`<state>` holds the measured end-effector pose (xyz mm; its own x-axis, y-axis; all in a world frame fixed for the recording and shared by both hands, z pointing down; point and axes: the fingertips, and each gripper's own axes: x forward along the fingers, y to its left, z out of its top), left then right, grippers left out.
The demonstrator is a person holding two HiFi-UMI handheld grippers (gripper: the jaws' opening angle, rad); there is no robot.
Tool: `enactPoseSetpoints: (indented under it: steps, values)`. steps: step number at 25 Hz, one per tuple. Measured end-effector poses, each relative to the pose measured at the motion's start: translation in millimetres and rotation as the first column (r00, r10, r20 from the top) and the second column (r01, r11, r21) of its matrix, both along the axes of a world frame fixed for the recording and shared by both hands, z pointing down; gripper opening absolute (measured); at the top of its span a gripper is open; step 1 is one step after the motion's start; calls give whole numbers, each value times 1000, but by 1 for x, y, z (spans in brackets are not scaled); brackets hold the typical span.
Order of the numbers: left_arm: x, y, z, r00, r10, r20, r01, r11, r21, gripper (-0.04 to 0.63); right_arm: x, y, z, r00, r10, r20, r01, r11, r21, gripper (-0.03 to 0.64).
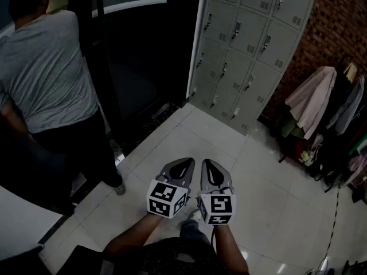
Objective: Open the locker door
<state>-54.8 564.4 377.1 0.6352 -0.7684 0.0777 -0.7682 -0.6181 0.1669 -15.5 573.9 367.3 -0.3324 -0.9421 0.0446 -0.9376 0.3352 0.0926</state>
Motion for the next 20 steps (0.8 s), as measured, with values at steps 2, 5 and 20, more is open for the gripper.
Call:
enactPoseSetpoints:
  steps: [2,5,20]
  values:
    - [5,-22,1,1000,-2,4,2,1000,2,5,8,-23,2,1000,1,6,-1,1000,1,0]
    - [15,-63,3,1000,-15,8,14,1000,10,5,22,-63,4,1000,-3,14,3,1000,8,0]
    - [111,-303,-5,995,-83,52,83,996,13,5,112,-301,0,995,-85,46,86,996,-4,0]
